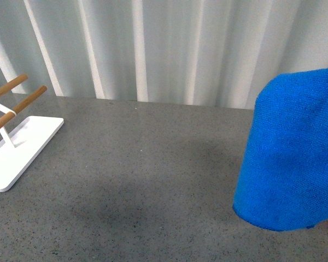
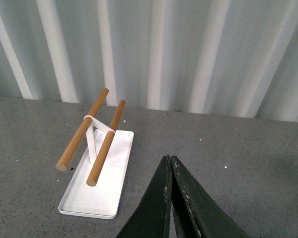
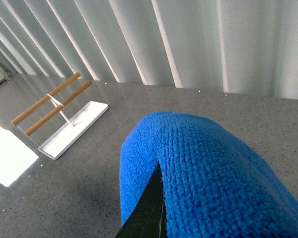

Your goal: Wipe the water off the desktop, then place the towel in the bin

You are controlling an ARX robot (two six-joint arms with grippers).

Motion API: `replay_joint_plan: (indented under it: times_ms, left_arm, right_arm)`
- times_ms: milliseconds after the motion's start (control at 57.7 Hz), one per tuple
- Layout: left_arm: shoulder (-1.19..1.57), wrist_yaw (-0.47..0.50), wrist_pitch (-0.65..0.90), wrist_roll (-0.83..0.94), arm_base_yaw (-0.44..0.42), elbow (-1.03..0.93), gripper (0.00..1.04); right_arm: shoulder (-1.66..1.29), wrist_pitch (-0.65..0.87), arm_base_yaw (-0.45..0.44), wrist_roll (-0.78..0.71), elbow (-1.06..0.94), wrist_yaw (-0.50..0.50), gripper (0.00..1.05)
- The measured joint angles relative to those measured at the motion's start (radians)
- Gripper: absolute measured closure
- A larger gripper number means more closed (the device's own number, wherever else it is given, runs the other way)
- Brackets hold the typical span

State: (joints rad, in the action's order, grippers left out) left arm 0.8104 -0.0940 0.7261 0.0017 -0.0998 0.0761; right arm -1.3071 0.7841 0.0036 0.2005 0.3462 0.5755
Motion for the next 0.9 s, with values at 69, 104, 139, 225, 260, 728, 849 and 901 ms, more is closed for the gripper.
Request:
replay_joint_plan:
  times_ms: [69,104,139,225,260,728,849,901]
  left_arm:
    - [-0.022,0.067,0.027,-0.001,0.052,-0.035,1.01]
    - [-0.036,0.085,0.018,-0.002,0.075,-0.05,1.01]
    - [-0.051,0.089,-0.002,-0.003,0.086,-0.05,1.01]
    - [-0.116,0.09,-0.055,-0.003,0.097,-0.05,1.01]
    - [-0.139,0.093,-0.074,-0.003,0.097,-0.05,1.01]
    - [-0.423,0.093,-0.337,-0.003,0.097,-0.051,1.01]
    - [-0.471,0.093,-0.383,-0.003,0.097,-0.051,1.01]
    - [-0.491,0.093,-0.403,-0.003,0.097,-0.051,1.01]
  right_arm:
    - [0.002,-0.017,0.005,-0.014,0.0,-0.003,1.01]
    - [0.005,-0.022,0.005,-0.016,0.0,-0.003,1.01]
    - [0.01,-0.027,0.006,-0.021,0.0,-0.003,1.01]
    - [0.015,-0.038,0.006,-0.026,0.003,-0.003,1.01]
    - [0.016,-0.041,0.008,-0.031,0.003,-0.003,1.01]
    - [0.019,-0.043,0.057,-0.045,0.004,-0.037,1.01]
    - [0.021,-0.044,0.057,-0.047,0.004,-0.037,1.01]
    - [0.025,-0.048,0.056,-0.047,0.004,-0.037,1.01]
